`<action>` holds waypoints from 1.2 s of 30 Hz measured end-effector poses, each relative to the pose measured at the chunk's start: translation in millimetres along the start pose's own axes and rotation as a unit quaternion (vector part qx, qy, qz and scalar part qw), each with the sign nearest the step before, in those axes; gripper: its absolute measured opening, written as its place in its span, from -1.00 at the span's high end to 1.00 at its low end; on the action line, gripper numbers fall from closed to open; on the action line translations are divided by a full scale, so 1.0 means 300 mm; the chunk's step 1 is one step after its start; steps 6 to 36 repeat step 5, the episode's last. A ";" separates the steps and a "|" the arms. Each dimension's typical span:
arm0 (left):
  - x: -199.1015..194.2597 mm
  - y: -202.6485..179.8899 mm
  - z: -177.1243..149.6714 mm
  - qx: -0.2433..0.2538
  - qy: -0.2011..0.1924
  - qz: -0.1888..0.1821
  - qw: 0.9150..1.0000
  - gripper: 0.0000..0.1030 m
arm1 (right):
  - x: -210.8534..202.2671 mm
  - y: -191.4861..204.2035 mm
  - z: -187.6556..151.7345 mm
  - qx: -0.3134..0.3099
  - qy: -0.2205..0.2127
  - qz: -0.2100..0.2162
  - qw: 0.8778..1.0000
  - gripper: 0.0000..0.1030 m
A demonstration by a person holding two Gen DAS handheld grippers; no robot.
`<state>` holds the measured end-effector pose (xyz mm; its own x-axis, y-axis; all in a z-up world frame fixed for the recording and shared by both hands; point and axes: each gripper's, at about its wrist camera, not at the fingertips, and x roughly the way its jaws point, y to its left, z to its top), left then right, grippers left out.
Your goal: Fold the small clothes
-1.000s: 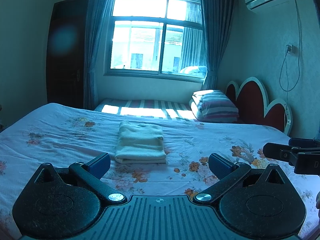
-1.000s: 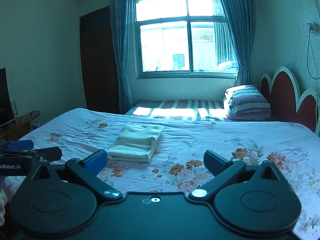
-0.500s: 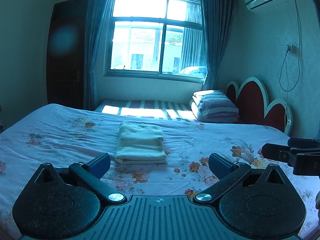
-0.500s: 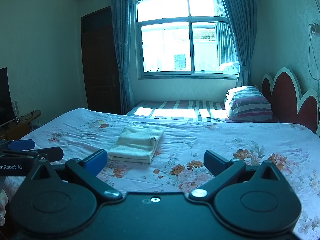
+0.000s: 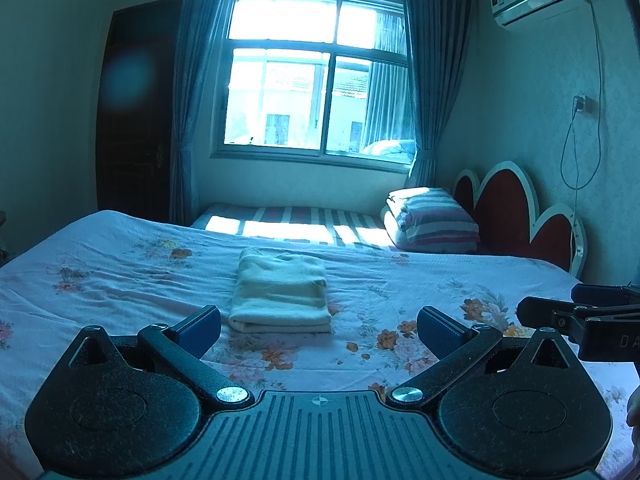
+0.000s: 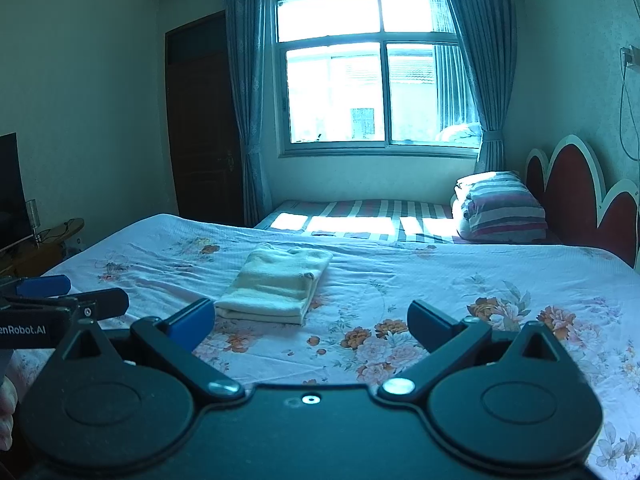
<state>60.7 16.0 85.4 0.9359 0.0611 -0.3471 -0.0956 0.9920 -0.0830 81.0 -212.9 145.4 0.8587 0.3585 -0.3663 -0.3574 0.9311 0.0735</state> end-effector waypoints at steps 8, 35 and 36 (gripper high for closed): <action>-0.005 -0.001 -0.003 -0.003 -0.001 0.003 1.000 -1.00 | 0.007 -0.004 -0.006 -0.003 0.004 0.001 1.000 -0.99; -0.005 -0.001 -0.003 -0.003 -0.001 0.003 1.000 -1.00 | 0.007 -0.004 -0.006 -0.003 0.004 0.001 1.000 -0.99; -0.005 -0.001 -0.003 -0.003 -0.001 0.003 1.000 -1.00 | 0.007 -0.004 -0.006 -0.003 0.004 0.001 1.000 -0.99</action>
